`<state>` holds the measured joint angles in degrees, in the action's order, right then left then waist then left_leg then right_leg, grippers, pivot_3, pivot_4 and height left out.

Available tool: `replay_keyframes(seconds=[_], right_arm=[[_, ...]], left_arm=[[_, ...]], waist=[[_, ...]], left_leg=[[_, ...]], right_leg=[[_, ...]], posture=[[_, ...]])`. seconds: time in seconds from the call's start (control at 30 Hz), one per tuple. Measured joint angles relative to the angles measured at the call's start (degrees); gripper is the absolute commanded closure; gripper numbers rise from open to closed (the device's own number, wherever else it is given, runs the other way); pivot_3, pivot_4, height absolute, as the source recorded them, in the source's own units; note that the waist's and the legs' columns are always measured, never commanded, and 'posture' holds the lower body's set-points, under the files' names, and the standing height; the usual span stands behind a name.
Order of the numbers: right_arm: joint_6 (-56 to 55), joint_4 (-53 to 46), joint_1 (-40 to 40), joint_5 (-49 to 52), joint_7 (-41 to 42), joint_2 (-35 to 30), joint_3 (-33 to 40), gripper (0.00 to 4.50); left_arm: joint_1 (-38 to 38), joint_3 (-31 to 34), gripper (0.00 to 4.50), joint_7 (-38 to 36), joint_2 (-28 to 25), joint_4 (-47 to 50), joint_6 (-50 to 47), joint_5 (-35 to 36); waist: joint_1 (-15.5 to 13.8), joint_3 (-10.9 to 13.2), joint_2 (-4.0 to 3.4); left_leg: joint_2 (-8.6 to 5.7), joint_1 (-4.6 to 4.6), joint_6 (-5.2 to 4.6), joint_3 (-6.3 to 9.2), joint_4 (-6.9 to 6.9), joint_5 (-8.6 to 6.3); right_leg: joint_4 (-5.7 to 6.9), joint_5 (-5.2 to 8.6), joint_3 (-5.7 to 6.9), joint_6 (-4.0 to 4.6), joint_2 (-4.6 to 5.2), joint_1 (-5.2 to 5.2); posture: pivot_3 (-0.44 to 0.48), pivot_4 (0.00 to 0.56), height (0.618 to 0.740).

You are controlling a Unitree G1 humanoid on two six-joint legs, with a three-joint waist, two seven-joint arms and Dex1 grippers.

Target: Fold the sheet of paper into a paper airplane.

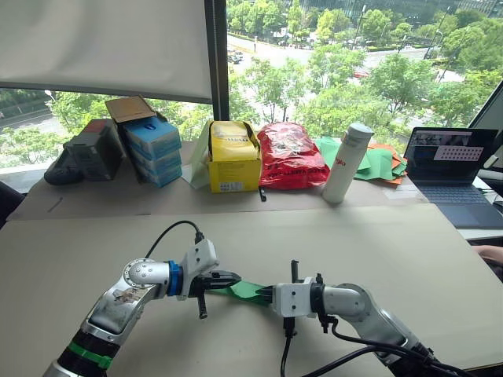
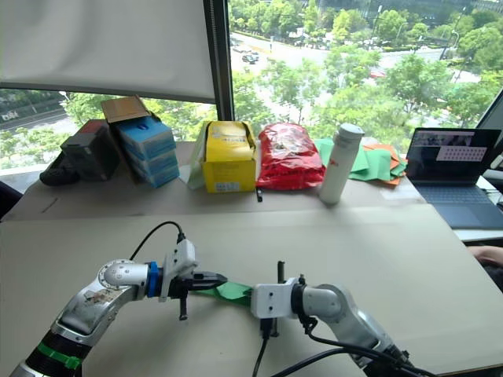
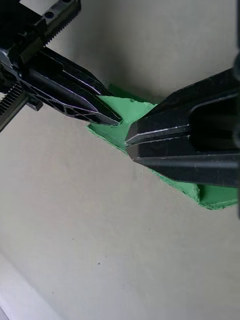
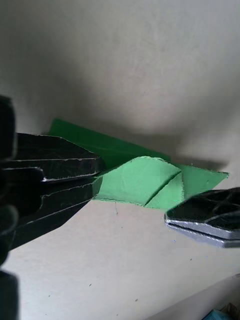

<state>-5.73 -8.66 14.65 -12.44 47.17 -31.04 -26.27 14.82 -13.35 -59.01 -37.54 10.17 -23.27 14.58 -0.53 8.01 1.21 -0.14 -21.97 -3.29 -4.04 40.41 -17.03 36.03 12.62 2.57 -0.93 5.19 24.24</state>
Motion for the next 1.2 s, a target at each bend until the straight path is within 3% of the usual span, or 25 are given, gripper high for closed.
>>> replay_keyframes(seconds=[0.03, 0.07, 0.33, 0.57, 0.7, 0.9, 1.2], right_arm=[[0.37, -0.13, 0.02, 0.12, 0.15, 0.0, 0.05, 4.44], [0.89, -0.36, 0.03, 0.19, 0.35, -0.01, 0.08, 3.88], [8.74, -2.76, 0.37, 4.86, 2.75, 1.69, 1.83, 1.21], [27.76, -11.47, 5.04, 20.04, 7.2, 5.0, 6.92, 1.21], [30.93, -8.68, 8.85, 19.67, 4.76, 7.09, 6.12, 2.37], [30.96, -1.93, 9.86, 15.4, 3.76, 7.08, 1.34, 4.46], [33.22, -0.48, 10.81, 13.14, 5.14, 6.27, -2.45, 4.46]], left_arm=[[-0.18, -0.77, 4.5, -0.03, -0.24, -0.7, 0.59, -1.03], [-0.26, -1.44, 4.5, -0.06, -0.38, -1.68, 1.66, -1.8], [0.47, -2.64, 4.5, -0.07, 0.64, -4.21, 6.71, -4.27], [0.94, -2.68, 4.5, -0.07, 1.09, -5.0, 6.7, -4.28], [1.17, -2.73, 4.5, 0.04, 1.72, -5.31, 6.57, -4.27], [1.23, -2.56, 4.5, 0.14, 1.82, -5.11, 5.9, -4.26], [1.12, -2.62, 4.5, 0.82, 1.87, -4.85, 5.71, -4.27]], waist=[[-0.02, 0.0, 0.0], [-0.03, 0.0, 0.0], [-0.13, -0.03, 0.01], [-0.09, -0.04, 0.0], [-0.09, -0.04, -0.01], [0.03, -0.04, -0.01], [0.05, -0.04, -0.01]], left_leg=[[0.0, -0.01, -0.03, 0.0, 0.0, -0.02], [0.0, -0.01, -0.1, 0.0, 0.0, -0.06], [0.02, 0.13, -0.32, 0.01, 0.0, -0.19], [0.04, 0.13, -0.35, 0.07, 0.0, -0.21], [0.0, 0.11, -0.34, 0.05, 0.0, -0.2], [-0.01, 0.05, -0.3, 0.02, 0.0, -0.17], [-0.01, 0.07, -0.32, 0.03, 0.0, -0.18]], right_leg=[[0.0, 0.0, 0.01, 0.0, 0.01, 0.0], [0.0, 0.0, 0.01, 0.0, 0.01, 0.0], [0.04, 0.0, 0.0, 0.0, 0.1, -0.09], [0.06, -0.01, -0.04, 0.02, 0.16, -0.08], [0.07, -0.01, -0.01, 0.02, 0.16, -0.06], [0.07, -0.01, 0.04, 0.01, 0.14, -0.02], [0.08, -0.02, 0.04, 0.01, 0.13, -0.03]], posture=[[0.0, 0.15, 0.74], [0.0, 0.15, 0.74], [0.0, 0.15, 0.74], [0.0, 0.15, 0.74], [0.0, 0.15, 0.74], [0.0, 0.15, 0.74], [0.0, 0.15, 0.74]])
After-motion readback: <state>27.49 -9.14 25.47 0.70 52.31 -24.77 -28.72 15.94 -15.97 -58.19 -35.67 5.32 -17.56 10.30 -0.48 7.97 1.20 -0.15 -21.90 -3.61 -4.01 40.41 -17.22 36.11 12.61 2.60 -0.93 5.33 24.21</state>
